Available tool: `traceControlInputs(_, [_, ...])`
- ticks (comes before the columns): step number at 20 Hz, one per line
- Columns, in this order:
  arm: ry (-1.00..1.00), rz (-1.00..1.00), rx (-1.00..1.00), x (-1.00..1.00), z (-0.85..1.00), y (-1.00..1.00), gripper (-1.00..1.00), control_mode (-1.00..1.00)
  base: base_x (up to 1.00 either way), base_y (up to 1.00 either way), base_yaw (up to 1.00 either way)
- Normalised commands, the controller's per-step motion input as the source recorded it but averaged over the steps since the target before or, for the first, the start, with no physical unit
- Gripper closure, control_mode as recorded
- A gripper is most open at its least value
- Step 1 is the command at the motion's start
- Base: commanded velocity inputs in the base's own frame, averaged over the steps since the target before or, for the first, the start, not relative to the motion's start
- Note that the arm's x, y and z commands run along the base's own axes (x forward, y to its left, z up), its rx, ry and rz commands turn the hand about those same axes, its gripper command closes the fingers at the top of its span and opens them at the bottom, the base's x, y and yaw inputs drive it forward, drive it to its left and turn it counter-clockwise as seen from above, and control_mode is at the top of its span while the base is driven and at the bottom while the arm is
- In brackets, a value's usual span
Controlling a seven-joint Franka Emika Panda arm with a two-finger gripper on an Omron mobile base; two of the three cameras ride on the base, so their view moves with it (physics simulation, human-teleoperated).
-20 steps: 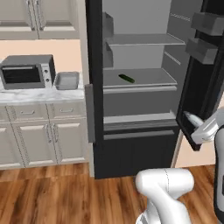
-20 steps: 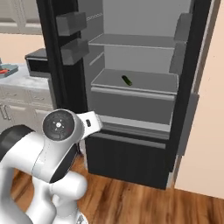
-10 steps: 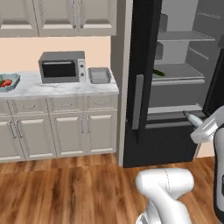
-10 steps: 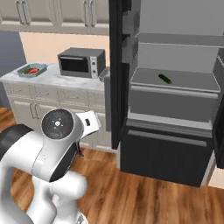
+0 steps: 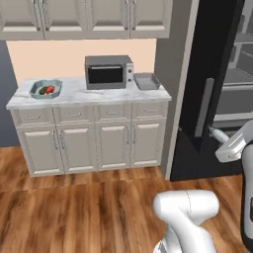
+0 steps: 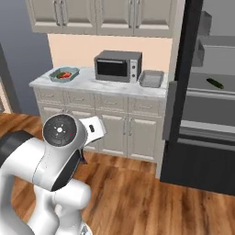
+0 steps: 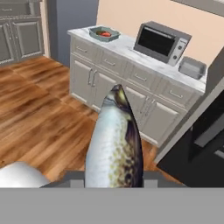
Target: Place one cucumber and one fish in each tupperware on the nearby counter, to pack two identical lunches.
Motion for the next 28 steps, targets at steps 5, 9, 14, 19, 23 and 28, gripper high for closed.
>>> traceControlInputs(5, [0.00, 0.00, 0.00, 0.00, 0.00, 0.00, 1.00, 1.00, 0.76, 0.67, -0.03])
traceControlInputs(9, [0.00, 0.00, 0.00, 0.00, 0.00, 0.00, 1.00, 1.00, 1.00, 0.03, -0.06])
traceControlInputs(14, [0.00, 0.00, 0.00, 0.00, 0.00, 0.00, 1.00, 1.00, 1.00, 0.00, -0.09])
traceControlInputs(19, [0.00, 0.00, 0.00, 0.00, 0.00, 0.00, 1.00, 1.00, 1.00, 0.00, -0.13])
traceControlInputs(23, [0.00, 0.00, 0.00, 0.00, 0.00, 0.00, 1.00, 1.00, 1.00, 0.00, -0.17])
traceControlInputs(28, [0.00, 0.00, 0.00, 0.00, 0.00, 0.00, 1.00, 1.00, 1.00, 0.00, -0.19])
